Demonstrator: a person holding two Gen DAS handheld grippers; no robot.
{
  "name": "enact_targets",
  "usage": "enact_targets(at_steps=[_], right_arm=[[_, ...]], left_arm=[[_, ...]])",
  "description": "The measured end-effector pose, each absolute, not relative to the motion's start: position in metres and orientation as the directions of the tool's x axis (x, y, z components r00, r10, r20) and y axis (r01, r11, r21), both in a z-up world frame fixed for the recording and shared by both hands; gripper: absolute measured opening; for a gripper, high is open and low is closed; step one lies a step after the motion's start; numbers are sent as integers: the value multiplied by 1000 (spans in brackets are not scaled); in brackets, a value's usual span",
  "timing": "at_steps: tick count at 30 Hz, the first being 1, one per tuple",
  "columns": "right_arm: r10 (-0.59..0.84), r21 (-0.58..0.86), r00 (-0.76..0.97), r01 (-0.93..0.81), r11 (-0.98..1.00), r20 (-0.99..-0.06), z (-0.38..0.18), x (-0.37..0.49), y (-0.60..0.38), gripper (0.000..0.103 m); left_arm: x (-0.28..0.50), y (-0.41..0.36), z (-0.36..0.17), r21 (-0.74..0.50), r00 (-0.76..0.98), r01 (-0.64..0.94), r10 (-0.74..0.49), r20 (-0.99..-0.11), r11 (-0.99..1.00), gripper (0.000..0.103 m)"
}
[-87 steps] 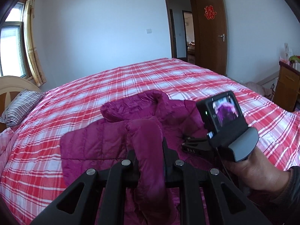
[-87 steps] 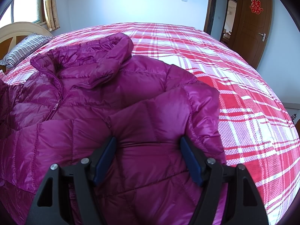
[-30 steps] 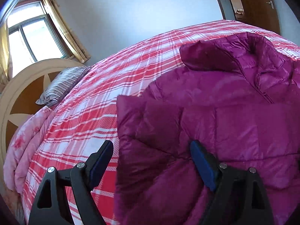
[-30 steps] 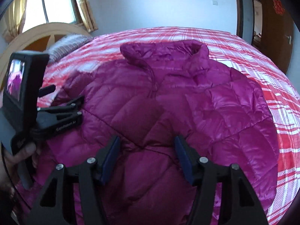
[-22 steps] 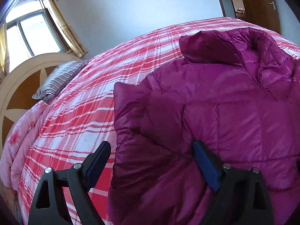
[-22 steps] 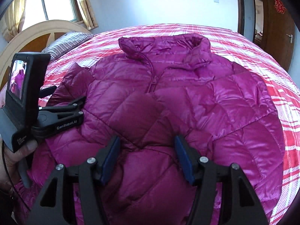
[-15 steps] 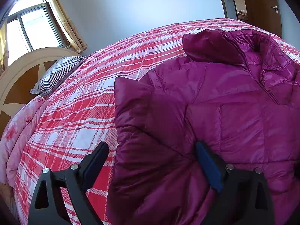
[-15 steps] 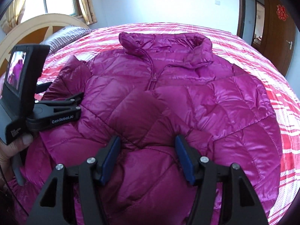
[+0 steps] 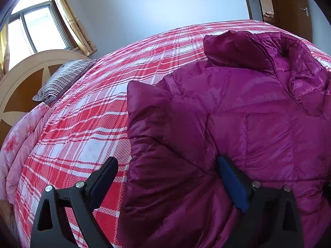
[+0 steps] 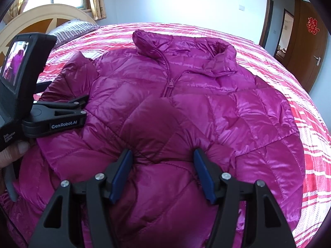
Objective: Fold large clothes
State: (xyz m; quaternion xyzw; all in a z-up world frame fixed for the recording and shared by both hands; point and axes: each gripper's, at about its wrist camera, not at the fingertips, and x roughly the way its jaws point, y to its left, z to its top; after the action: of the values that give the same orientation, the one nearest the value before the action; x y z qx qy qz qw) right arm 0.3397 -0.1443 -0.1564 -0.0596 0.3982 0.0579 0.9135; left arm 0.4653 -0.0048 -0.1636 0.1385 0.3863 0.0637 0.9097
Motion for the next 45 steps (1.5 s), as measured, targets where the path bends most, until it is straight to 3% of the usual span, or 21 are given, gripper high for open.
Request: enact_targets(at_steps=[34, 41, 45], right_arm=[[-29, -172, 689, -140, 975, -724, -159, 339, -131, 65], [-31, -174, 690, -139, 975, -723, -159, 338, -130, 65], [-27, -169, 689, -140, 976, -724, -159, 339, -131, 66]], left_arm=[[473, 16, -167, 139, 650, -11, 113, -752, 990, 101], [465, 8, -154, 226, 680, -39, 191, -708, 973, 101], [451, -8, -120, 146, 753, 17, 83, -652, 989, 101]])
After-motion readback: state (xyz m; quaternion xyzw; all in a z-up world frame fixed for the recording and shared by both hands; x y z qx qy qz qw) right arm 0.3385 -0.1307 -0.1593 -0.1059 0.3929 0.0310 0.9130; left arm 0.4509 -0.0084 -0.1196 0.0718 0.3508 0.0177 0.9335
